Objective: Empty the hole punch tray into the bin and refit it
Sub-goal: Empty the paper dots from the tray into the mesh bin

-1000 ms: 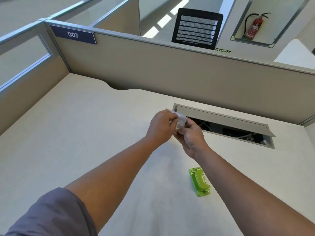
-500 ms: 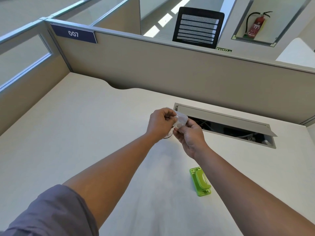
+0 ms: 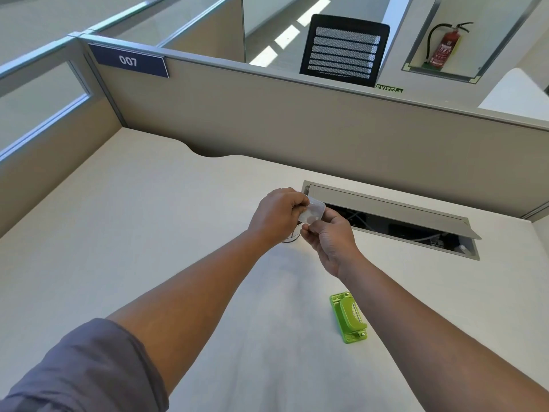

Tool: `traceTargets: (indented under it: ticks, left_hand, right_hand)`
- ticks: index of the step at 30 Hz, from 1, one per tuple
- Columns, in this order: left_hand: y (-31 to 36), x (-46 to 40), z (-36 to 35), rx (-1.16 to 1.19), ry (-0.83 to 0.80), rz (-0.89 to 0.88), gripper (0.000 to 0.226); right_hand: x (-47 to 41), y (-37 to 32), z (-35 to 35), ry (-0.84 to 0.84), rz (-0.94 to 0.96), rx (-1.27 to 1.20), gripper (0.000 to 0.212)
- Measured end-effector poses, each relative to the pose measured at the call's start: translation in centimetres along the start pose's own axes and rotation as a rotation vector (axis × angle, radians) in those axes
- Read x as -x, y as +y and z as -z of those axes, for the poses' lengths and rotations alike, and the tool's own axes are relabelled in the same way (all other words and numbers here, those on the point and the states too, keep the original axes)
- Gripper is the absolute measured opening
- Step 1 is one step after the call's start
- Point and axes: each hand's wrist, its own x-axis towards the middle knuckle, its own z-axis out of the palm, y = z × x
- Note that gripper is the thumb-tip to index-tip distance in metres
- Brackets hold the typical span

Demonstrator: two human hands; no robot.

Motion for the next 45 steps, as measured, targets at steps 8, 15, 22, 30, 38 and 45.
traceTargets:
  ticks: [8, 15, 22, 30, 38, 45]
  left_hand:
    - [-0.4, -0.4, 0.4, -0.088, -0.077, -0.064, 0.015]
    - [-0.4, -0.6, 0.6, -0.107, -0.108, -0.049, 0.013]
    - [-0.5, -0.5, 0.2, -0.072, -0.125, 0.01, 0.015]
    - [-0.8, -0.4, -0.1, -0.025, -0.11, 0.072, 0.015]
    - [-1.1, -0.5, -0.9, 0.096, -0.024, 0.185, 0.009]
    - [-1.0, -0.6, -1.1, 0.364, -0.014, 0.394, 0.009]
  right_hand:
    - [-0.6, 0.5, 0.6, 0.018, 0.029, 0.21, 0.038]
    - [-0.9, 0.5, 0.6, -0.003, 0.063, 0.279, 0.036]
    - [-0.7, 0.5, 0.3, 0.012, 0.049, 0.259, 0.036]
    - [-0.9, 0.7, 0.6, 0.091, 0.06, 0.257, 0.034]
    - [-1.1, 1.1, 0.9, 0.162, 0.187, 0.358, 0.028]
    - [-1.1, 1.3, 0.8, 0.164, 0.302, 0.519, 0.042]
